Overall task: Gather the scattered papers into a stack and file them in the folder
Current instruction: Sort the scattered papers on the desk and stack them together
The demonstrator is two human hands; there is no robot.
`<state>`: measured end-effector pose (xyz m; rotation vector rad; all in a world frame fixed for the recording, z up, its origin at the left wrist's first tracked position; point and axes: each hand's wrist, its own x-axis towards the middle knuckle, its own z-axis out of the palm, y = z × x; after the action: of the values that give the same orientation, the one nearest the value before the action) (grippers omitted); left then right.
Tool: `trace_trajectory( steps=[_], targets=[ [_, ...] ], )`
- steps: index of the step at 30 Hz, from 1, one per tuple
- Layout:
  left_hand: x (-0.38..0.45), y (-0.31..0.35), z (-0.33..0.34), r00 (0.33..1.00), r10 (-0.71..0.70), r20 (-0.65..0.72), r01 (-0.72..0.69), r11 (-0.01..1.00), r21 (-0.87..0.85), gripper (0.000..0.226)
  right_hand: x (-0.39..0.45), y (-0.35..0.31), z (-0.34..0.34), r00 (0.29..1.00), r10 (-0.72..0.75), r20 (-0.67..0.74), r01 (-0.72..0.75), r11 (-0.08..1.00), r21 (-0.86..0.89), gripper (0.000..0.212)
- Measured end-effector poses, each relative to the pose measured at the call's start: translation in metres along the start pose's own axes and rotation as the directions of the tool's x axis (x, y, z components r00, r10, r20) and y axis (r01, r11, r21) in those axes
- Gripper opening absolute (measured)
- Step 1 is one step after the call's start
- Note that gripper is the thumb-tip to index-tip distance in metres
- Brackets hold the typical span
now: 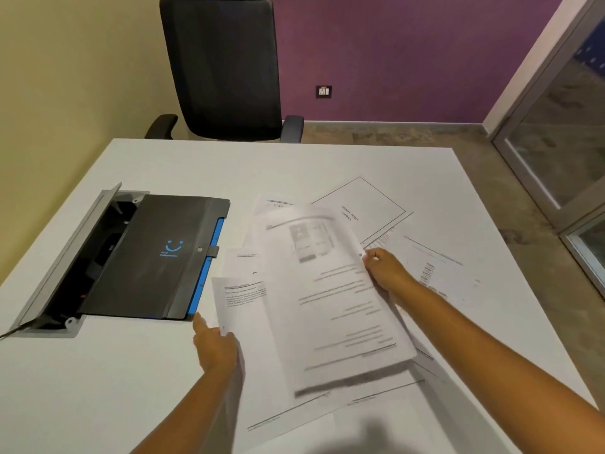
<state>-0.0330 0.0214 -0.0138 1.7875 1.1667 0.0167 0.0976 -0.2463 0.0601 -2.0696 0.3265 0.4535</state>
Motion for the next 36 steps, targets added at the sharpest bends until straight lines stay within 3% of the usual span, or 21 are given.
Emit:
trace_trajectory(
  steps=[4,10,14,21,25,27,33,36],
  targets=[
    [-0.001,-0.004,-0.003,0.993,-0.017,0.120,0.020,0.999,-0.027,0.037,-0.015,0.038,0.031,0.986,0.163,0.025,-0.163,0.986,-0.025,0.035],
    [-0.012,0.003,0.003,0.951,-0.035,0.308,0.060,0.996,-0.073,0.053,-0.033,0.064,0.062,0.980,0.198,-0.029,-0.195,0.978,0.077,0.029],
    [-0.018,0.006,0.006,0.919,0.042,0.391,-0.003,0.995,-0.098,0.047,-0.039,0.058,0.069,0.991,0.133,-0.006,-0.132,0.988,0.084,0.026],
    [-0.017,0.031,-0.002,0.896,0.138,0.422,-0.072,0.983,-0.168,0.039,-0.044,0.042,0.047,0.999,0.036,0.001,-0.036,0.984,0.173,0.014],
    [-0.018,0.058,-0.014,0.832,0.236,0.502,-0.103,0.955,-0.277,0.027,-0.054,0.030,0.023,0.991,-0.091,0.101,0.048,0.928,0.370,0.034],
    [-0.021,0.073,-0.018,0.808,0.285,0.515,-0.135,0.941,-0.310,0.021,-0.056,0.025,0.014,0.979,-0.161,0.126,0.103,0.920,0.379,0.039],
    [-0.040,0.112,-0.019,0.746,0.448,0.493,-0.216,0.863,-0.458,0.020,-0.062,-0.002,-0.001,0.967,-0.237,-0.091,0.250,0.831,0.496,0.030],
    [-0.049,0.121,-0.016,0.733,0.488,0.474,-0.238,0.836,-0.494,0.022,-0.066,-0.012,-0.003,0.958,-0.262,-0.112,0.284,0.837,0.467,0.024]
  ],
)
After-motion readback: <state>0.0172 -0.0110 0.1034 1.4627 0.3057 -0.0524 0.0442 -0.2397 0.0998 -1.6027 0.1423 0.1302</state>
